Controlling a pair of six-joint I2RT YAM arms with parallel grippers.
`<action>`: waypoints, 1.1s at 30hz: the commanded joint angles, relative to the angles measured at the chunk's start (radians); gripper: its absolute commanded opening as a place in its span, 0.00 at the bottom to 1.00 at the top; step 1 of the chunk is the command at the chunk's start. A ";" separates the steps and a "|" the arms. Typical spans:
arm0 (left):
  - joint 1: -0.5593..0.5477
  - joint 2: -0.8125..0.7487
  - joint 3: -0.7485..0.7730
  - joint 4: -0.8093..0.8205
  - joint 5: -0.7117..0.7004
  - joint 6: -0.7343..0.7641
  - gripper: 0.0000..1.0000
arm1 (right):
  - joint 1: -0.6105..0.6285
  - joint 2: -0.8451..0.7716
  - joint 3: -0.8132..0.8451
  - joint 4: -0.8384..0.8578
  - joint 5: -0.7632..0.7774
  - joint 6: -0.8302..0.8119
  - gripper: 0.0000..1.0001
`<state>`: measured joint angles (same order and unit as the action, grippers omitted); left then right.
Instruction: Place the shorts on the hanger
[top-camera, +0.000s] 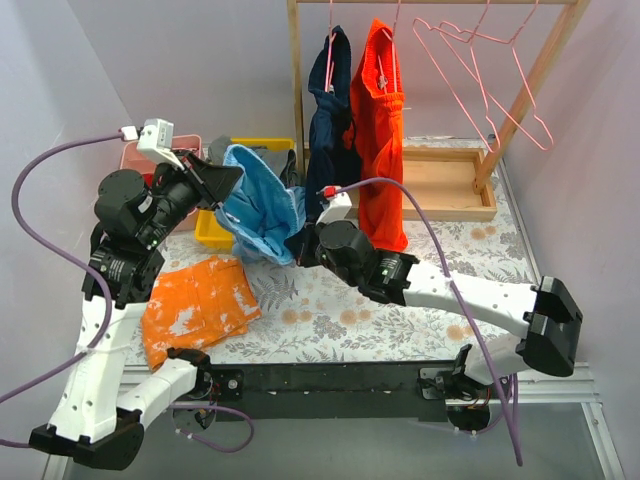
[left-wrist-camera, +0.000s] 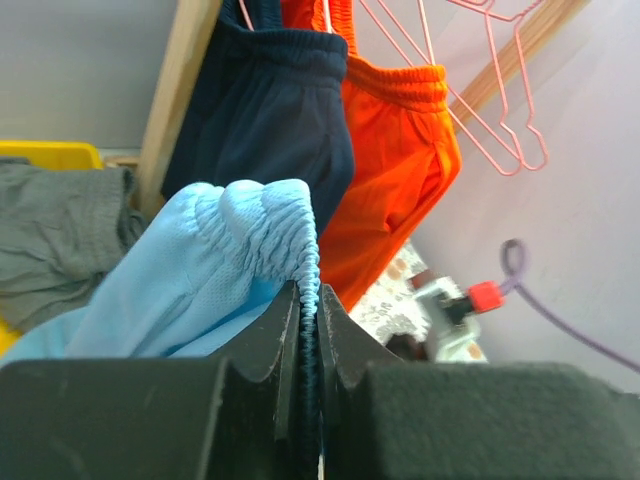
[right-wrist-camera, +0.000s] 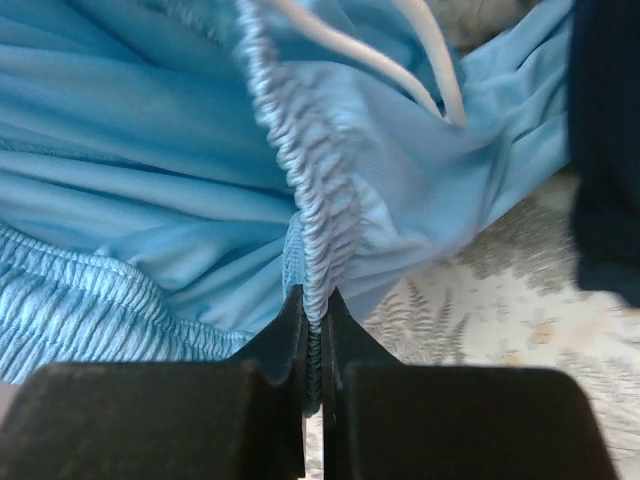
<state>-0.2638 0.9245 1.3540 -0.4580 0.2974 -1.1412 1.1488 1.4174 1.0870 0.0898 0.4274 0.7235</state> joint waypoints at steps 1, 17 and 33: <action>-0.002 -0.075 0.071 -0.013 -0.096 0.084 0.00 | 0.038 -0.106 0.166 -0.161 0.146 -0.201 0.01; -0.002 -0.023 0.283 -0.011 -0.061 0.034 0.00 | 0.046 -0.225 0.680 -0.711 0.200 -0.503 0.01; -0.075 -0.092 -0.660 0.229 0.166 -0.310 0.20 | -0.212 -0.319 0.099 -0.708 -0.122 -0.366 0.01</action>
<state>-0.2901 0.8593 0.7788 -0.3183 0.4603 -1.3655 0.9375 1.1347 1.3083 -0.6304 0.3458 0.3012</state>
